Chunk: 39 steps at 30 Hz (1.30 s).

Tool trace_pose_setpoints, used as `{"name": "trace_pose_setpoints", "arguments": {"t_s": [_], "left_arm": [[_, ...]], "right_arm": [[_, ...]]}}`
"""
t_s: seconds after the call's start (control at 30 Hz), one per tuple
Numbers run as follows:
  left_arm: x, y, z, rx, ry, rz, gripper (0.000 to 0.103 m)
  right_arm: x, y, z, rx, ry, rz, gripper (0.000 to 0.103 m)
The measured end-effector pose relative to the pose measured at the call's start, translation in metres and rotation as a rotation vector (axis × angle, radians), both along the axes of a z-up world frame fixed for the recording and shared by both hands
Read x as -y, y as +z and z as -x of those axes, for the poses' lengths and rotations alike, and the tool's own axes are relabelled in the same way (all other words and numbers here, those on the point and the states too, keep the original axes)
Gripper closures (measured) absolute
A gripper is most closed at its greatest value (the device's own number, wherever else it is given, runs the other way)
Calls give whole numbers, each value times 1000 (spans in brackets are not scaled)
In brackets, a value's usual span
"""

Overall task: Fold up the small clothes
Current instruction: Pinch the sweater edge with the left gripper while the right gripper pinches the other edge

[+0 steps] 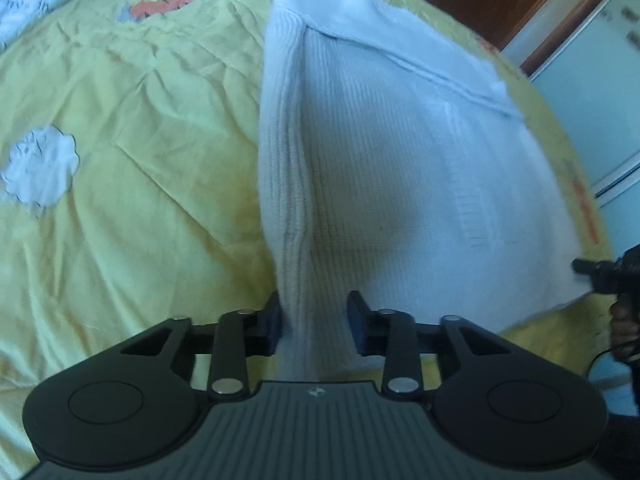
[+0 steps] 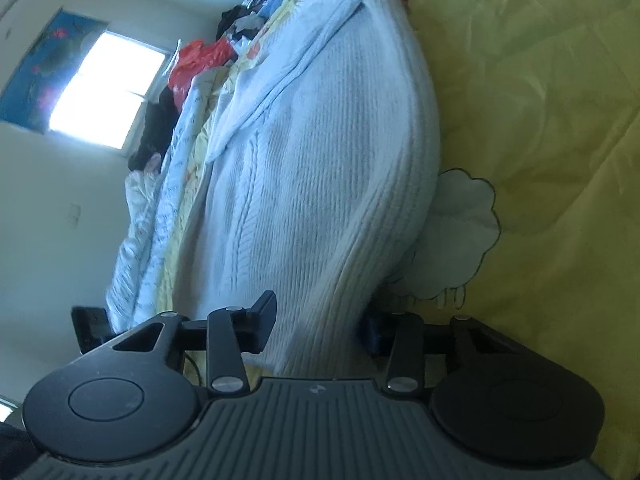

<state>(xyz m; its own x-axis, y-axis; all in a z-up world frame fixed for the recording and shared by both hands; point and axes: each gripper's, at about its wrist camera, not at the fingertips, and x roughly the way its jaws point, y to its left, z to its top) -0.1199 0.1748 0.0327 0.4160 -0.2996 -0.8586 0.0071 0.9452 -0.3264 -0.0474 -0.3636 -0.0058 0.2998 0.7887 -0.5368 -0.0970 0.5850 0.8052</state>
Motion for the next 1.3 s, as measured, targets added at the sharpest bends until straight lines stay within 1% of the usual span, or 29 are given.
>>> {"name": "trace_pose_setpoints", "arguments": {"t_s": [0.03,0.07,0.1,0.13,0.17,0.23,0.3,0.47,0.6,0.67,0.8,0.87,1.0,1.13,1.23,1.3], "left_arm": [[0,0,-2,-4,1,-15,85],[0,-1,-4,-10,6,-22,89],[-2,-1,-5,-14,12,-13,90],[-5,-2,-6,-16,16,-5,91],[-5,-1,-7,-16,14,-6,91],[-6,1,-7,-6,5,-3,91],[-9,7,-8,12,5,35,91],[-27,33,-24,119,44,174,91],[-37,57,-55,222,72,242,91],[-37,65,-81,257,87,258,91],[-37,79,-142,320,112,255,92],[-39,85,-175,340,116,254,92],[-39,93,-248,386,125,208,92],[-45,87,-320,392,176,170,92],[-46,68,-371,353,221,143,92],[-39,52,-397,327,234,99,92]], "right_arm": [[1,-1,-1,-4,-3,-1,58],[1,-2,-2,-7,-3,-3,67],[1,-4,-3,-9,-5,-10,75],[1,-6,-4,-11,-6,-3,86],[0,-7,-3,-5,-4,9,86],[1,-6,-1,15,-10,-1,86],[1,1,-1,39,-16,-20,86],[2,32,-14,129,-36,-109,86],[1,58,-46,211,-59,-178,86],[1,72,-71,258,-71,-195,86],[-2,91,-127,326,-101,-242,86],[-4,98,-157,349,-119,-249,86],[-5,104,-224,368,-152,-228,86],[-8,88,-292,327,-198,-184,86],[-14,67,-336,275,-224,-147,86],[-21,52,-361,244,-232,-101,86]]}}
